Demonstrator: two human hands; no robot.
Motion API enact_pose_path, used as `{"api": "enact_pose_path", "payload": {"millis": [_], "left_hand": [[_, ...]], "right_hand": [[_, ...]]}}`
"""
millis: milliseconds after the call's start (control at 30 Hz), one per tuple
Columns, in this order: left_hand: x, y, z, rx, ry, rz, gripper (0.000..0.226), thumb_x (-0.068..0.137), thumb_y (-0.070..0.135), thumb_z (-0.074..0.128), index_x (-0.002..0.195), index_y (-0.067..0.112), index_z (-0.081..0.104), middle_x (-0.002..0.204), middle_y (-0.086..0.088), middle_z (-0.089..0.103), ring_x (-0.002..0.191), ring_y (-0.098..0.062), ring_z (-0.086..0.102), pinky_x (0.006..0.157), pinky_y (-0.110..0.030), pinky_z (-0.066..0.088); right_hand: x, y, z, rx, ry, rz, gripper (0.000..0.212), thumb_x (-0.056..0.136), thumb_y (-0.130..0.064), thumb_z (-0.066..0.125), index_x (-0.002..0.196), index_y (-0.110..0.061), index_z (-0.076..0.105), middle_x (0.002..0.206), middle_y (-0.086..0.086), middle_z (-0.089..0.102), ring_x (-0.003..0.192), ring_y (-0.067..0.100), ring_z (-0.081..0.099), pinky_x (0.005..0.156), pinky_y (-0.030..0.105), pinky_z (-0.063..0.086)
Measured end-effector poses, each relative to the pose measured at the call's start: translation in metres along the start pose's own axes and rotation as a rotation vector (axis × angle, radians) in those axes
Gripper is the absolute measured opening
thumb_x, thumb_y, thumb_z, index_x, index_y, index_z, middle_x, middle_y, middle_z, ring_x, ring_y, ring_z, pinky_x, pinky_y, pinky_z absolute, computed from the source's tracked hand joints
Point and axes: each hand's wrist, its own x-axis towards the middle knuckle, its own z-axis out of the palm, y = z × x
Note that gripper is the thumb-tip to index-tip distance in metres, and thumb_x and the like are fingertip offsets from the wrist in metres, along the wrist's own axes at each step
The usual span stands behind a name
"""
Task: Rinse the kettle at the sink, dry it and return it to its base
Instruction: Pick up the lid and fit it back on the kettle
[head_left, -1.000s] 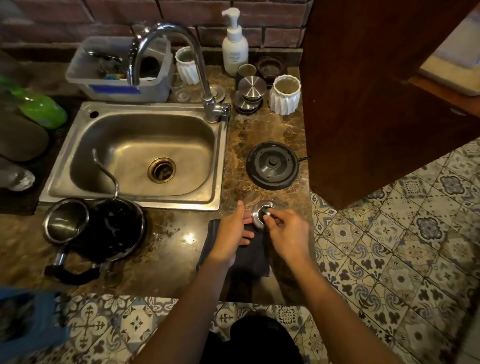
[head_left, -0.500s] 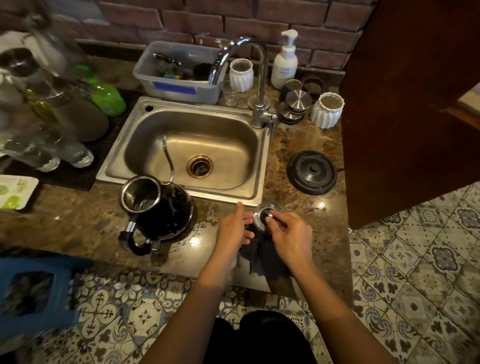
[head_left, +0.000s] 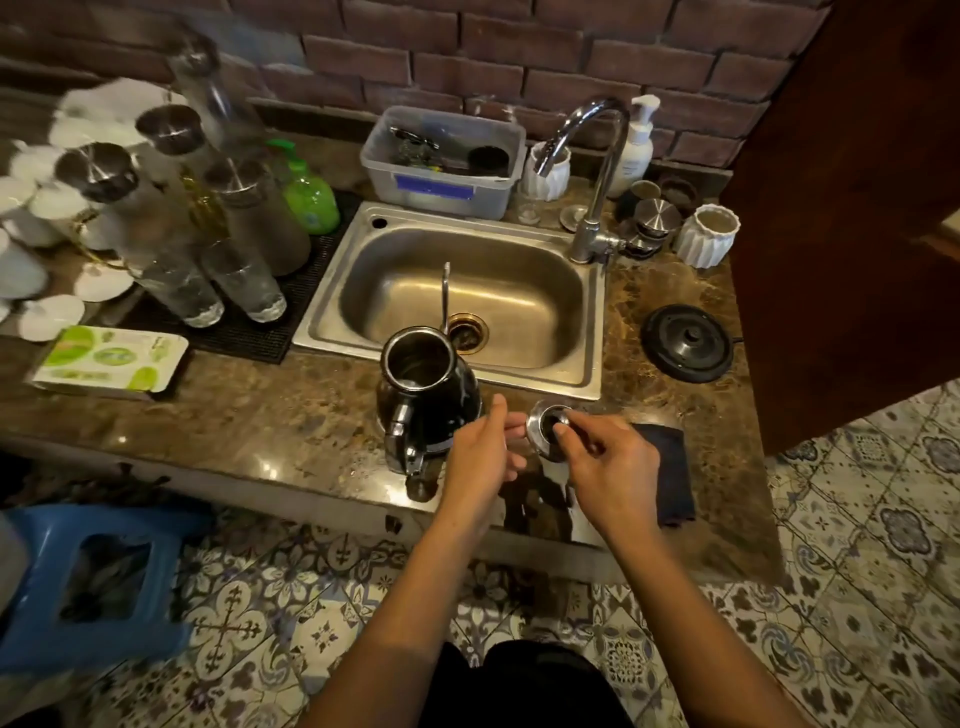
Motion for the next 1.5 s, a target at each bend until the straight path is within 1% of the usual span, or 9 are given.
{"api": "enact_pose_path", "payload": {"millis": [233,333,533,700,900,1033,1100,1333,1500], "left_hand": [[-0.024,0.018,-0.046,-0.010,-0.025,0.094,0.044,0.104,0.050,0.043,0.100,0.023,0.077,0.091,-0.002,0.080,0.060,-0.011,0.063,0.056,-0.024,0.049],[-0.032,0.028,-0.058,-0.041,-0.027,0.129,0.042,0.105,0.049,0.044,0.096,0.025,0.077,0.091,0.007,0.080,0.058,-0.011,0.063,0.057,-0.026,0.050],[-0.037,0.041,-0.076,-0.041,0.000,0.196,0.045,0.104,0.052,0.042,0.106,0.024,0.077,0.100,0.004,0.080,0.064,-0.011,0.065,0.059,-0.023,0.053],[-0.028,0.052,-0.083,-0.067,0.045,0.223,0.044,0.103,0.053,0.044,0.103,0.025,0.078,0.097,0.003,0.080,0.059,-0.008,0.064,0.054,-0.017,0.052],[-0.012,0.061,-0.087,-0.053,0.131,0.238,0.044,0.102,0.055,0.044,0.092,0.031,0.079,0.091,0.002,0.081,0.062,-0.011,0.064,0.060,-0.024,0.052],[-0.003,0.067,-0.088,-0.033,0.189,0.237,0.042,0.102,0.056,0.043,0.089,0.039,0.079,0.092,0.007,0.081,0.061,-0.008,0.064,0.061,-0.024,0.051],[0.001,0.070,-0.090,-0.041,0.207,0.230,0.044,0.102,0.055,0.044,0.092,0.032,0.080,0.093,0.007,0.081,0.061,-0.009,0.064,0.061,-0.024,0.051],[0.014,0.076,-0.105,0.023,0.240,0.207,0.030,0.101,0.045,0.054,0.097,0.027,0.078,0.091,0.009,0.079,0.059,-0.007,0.063,0.054,-0.018,0.050],[0.029,0.077,-0.120,0.114,0.218,0.204,0.026,0.100,0.039,0.058,0.090,0.025,0.078,0.084,0.007,0.077,0.059,-0.006,0.061,0.062,-0.025,0.050]], "right_hand": [[-0.025,-0.047,0.009,0.038,0.065,-0.053,0.022,0.089,-0.020,0.078,0.111,-0.018,0.080,0.093,-0.006,0.073,0.077,-0.002,0.061,0.077,-0.003,0.039],[-0.028,-0.063,0.011,0.066,0.076,-0.079,0.023,0.089,-0.019,0.078,0.112,-0.020,0.080,0.088,-0.013,0.067,0.078,-0.009,0.059,0.075,-0.003,0.039],[-0.019,-0.083,0.015,0.110,0.040,-0.129,0.024,0.091,-0.023,0.076,0.114,-0.025,0.078,0.091,-0.014,0.066,0.081,-0.002,0.061,0.074,0.007,0.045],[0.000,-0.090,0.024,0.134,-0.006,-0.155,0.023,0.091,-0.023,0.076,0.113,-0.021,0.079,0.095,-0.006,0.073,0.083,0.008,0.065,0.076,0.027,0.055],[0.029,-0.094,0.037,0.163,-0.098,-0.184,0.024,0.091,-0.024,0.076,0.114,-0.023,0.078,0.090,-0.012,0.066,0.081,-0.003,0.060,0.071,0.011,0.045],[0.046,-0.098,0.043,0.178,-0.152,-0.219,0.022,0.090,-0.023,0.076,0.113,-0.022,0.079,0.094,-0.003,0.074,0.083,0.010,0.065,0.076,0.025,0.054],[0.053,-0.101,0.046,0.179,-0.185,-0.235,0.022,0.092,-0.023,0.075,0.113,-0.022,0.079,0.097,-0.001,0.076,0.086,0.012,0.065,0.078,0.031,0.055],[0.068,-0.110,0.067,0.138,-0.235,-0.239,0.020,0.092,-0.026,0.074,0.110,-0.024,0.081,0.091,-0.002,0.075,0.083,0.013,0.065,0.077,0.036,0.056],[0.073,-0.117,0.084,0.079,-0.262,-0.223,0.022,0.093,-0.027,0.073,0.114,-0.022,0.079,0.098,0.000,0.076,0.089,0.014,0.065,0.082,0.035,0.055]]}}
